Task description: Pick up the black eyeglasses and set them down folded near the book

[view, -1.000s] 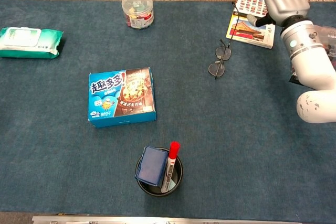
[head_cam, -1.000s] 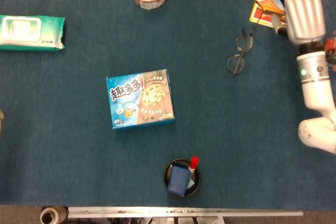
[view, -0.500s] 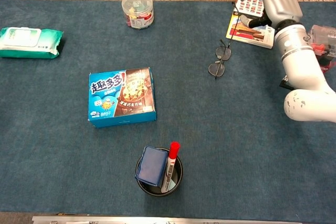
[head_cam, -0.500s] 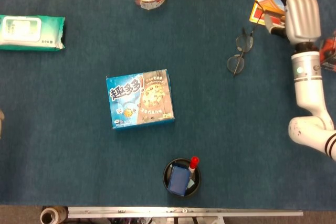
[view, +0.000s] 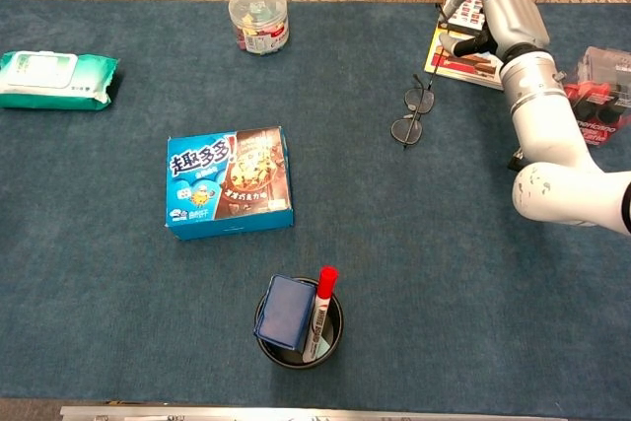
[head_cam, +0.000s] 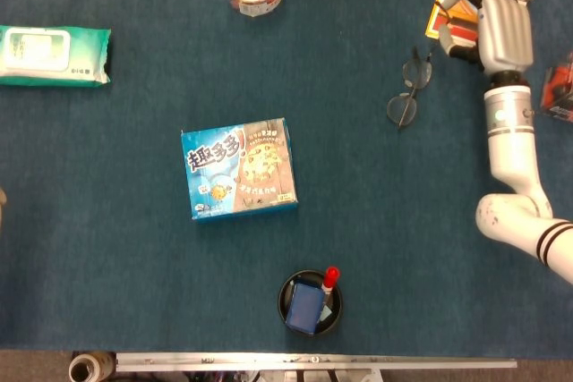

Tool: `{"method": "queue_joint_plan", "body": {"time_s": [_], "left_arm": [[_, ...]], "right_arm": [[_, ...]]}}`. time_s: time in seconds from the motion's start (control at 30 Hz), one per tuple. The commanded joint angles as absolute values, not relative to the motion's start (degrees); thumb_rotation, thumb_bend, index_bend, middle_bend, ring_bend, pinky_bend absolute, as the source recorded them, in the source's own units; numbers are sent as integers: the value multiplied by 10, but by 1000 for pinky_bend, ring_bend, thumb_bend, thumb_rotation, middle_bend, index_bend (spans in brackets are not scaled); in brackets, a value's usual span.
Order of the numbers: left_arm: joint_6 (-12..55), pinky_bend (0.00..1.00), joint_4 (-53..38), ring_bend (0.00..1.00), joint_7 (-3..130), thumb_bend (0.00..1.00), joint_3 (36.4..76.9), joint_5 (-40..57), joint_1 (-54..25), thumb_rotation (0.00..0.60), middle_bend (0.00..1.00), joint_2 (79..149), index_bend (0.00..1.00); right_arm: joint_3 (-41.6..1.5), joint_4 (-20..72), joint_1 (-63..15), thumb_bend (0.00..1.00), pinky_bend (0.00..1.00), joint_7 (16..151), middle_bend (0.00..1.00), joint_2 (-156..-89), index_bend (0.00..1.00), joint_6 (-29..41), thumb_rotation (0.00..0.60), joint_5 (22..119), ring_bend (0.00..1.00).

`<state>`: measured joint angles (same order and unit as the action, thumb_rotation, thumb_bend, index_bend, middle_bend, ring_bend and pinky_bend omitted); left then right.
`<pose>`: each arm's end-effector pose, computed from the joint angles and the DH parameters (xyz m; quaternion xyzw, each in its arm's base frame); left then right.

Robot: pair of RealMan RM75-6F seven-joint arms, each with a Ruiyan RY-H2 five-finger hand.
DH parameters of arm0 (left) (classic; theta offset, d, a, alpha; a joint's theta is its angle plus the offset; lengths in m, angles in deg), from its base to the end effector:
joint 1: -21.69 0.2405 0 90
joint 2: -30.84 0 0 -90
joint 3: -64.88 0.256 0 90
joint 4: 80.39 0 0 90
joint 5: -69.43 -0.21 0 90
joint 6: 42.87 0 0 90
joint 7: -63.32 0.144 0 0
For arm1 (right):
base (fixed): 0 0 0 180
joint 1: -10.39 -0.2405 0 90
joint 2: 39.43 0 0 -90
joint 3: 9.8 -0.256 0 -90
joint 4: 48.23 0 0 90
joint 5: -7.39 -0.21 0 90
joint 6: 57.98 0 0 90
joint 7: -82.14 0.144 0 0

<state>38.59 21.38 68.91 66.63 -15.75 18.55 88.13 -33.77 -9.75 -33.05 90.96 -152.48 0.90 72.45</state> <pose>-0.3037 0.1517 0.1635 -0.6221 -0.4243 -0.3181 0.5759 -0.2106 -0.4164 -0.0324 0.5131 -0.4809 0.4855 0.5194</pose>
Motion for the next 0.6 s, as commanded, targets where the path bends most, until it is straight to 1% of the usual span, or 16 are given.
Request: {"method": "queue_joint_plan", "body": {"time_s": [0.03, 0.6], "left_arm": [[387, 458, 214, 371, 688, 485, 666, -158, 186, 600, 449, 881, 525], [386, 458, 214, 371, 687, 484, 666, -158, 186, 600, 449, 880, 525]], "right_arm": [[-338, -101, -332, 307, 242, 912, 354, -1527, 502, 6, 600, 724, 157], [-333, -118, -332, 335, 242, 919, 363, -1533, 571, 2, 600, 726, 157]]}}
